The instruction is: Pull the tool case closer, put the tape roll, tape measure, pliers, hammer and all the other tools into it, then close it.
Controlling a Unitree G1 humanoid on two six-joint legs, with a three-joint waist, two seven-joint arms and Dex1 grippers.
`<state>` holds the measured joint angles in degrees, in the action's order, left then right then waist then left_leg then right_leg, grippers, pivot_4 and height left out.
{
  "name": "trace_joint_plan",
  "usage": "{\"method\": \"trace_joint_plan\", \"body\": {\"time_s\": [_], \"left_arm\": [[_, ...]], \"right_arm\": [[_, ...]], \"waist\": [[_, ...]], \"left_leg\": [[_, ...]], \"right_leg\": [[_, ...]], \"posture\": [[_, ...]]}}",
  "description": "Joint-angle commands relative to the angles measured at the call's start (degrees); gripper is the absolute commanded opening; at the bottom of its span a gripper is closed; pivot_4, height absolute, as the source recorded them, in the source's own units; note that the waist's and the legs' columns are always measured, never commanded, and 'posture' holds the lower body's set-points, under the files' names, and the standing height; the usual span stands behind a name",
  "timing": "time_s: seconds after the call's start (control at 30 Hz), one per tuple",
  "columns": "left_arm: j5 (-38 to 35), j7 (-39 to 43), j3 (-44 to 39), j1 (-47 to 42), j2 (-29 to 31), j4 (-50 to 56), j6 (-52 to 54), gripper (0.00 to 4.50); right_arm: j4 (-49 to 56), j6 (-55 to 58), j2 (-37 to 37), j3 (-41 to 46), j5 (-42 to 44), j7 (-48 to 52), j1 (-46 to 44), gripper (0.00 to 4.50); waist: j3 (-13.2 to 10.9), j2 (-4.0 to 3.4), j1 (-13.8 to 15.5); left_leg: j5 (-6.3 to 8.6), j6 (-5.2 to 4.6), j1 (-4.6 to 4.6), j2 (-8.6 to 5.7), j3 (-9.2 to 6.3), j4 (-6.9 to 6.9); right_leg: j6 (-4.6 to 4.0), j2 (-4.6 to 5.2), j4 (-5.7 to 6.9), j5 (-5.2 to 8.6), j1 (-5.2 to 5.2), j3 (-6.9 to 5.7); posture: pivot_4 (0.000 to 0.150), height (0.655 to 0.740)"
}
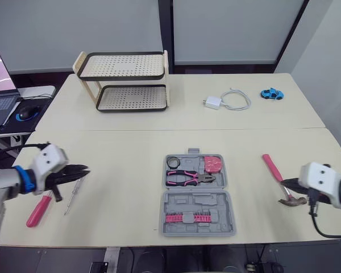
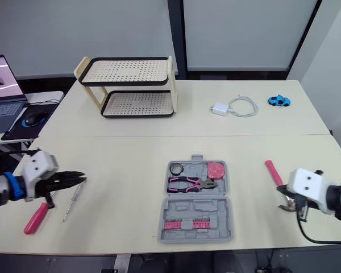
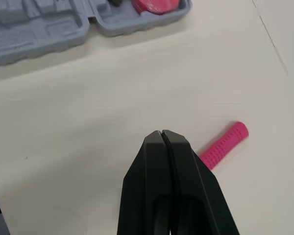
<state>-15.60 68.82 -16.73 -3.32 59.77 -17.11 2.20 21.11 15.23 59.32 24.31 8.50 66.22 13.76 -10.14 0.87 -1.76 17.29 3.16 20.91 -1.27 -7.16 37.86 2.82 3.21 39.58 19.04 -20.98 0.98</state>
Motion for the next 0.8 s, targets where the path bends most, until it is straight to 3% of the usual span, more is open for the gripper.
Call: {"method": "trace_joint_plan", "body": {"time_s": [0.03, 0.13, 0.23, 0.33, 0.63, 0.8], "left_arm": [[-0.98, -0.1, -5.28, 1.03, 1.9, -5.72, -1.92, 1.86], [-2.1, -1.51, -9.84, 3.09, 2.82, -9.04, 0.78, 2.81], [-2.13, -2.83, -12.59, 4.74, 3.39, -11.79, 2.43, 3.74], [-2.49, -3.55, -15.09, 5.83, 4.35, -15.69, 4.54, 4.5], [-3.19, -3.68, -20.71, 11.87, 6.25, -21.61, 9.33, 4.5], [-3.62, -3.95, -22.18, 14.48, 5.18, -20.61, 10.72, 4.5]], "right_arm": [[-0.55, -0.76, 1.24, 7.6, 1.94, 2.43, 2.17, 0.0], [-1.15, 0.0, 1.31, 13.13, 2.8, 4.74, 5.05, 0.0], [-2.35, 0.21, 1.51, 16.11, 3.22, 6.34, 6.87, 0.6], [-3.25, 0.79, 1.47, 18.16, 3.88, 7.81, 8.0, 1.55], [-7.69, -1.24, 1.48, 23.98, 3.46, 12.33, 13.61, 4.48], [-7.9, -1.91, 1.49, 22.99, 3.72, 11.72, 13.6, 4.48]], "waist": [[-0.01, 0.02, -0.01], [-0.06, 0.11, -0.02], [-0.06, 0.11, -0.04], [-0.06, 0.1, -0.06], [-0.08, 0.15, -0.09], [-0.07, 0.15, -0.08]], "left_leg": [[0.0, 0.0, 0.0, 0.0, 0.02, 0.0], [0.0, -0.01, 0.05, 0.0, 0.07, -0.03], [0.01, -0.02, 0.05, 0.02, 0.05, -0.05], [0.01, -0.02, 0.03, 0.02, 0.09, -0.04], [0.02, -0.02, 0.02, 0.04, 0.14, -0.06], [0.02, -0.02, 0.01, 0.08, 0.19, -0.07]], "right_leg": [[0.0, -0.01, 0.0, 0.0, -0.01, 0.0], [0.0, -0.03, -0.01, 0.0, -0.07, -0.01], [0.0, -0.02, -0.04, 0.0, -0.07, 0.01], [0.0, -0.01, -0.03, 0.0, -0.06, 0.03], [0.0, 0.0, -0.04, 0.0, -0.06, 0.05], [0.0, 0.0, -0.03, 0.0, -0.05, 0.05]], "posture": [[0.15, 0.74], [0.15, 0.74], [0.15, 0.74], [0.15, 0.74], [0.15, 0.74], [0.15, 0.74]]}}
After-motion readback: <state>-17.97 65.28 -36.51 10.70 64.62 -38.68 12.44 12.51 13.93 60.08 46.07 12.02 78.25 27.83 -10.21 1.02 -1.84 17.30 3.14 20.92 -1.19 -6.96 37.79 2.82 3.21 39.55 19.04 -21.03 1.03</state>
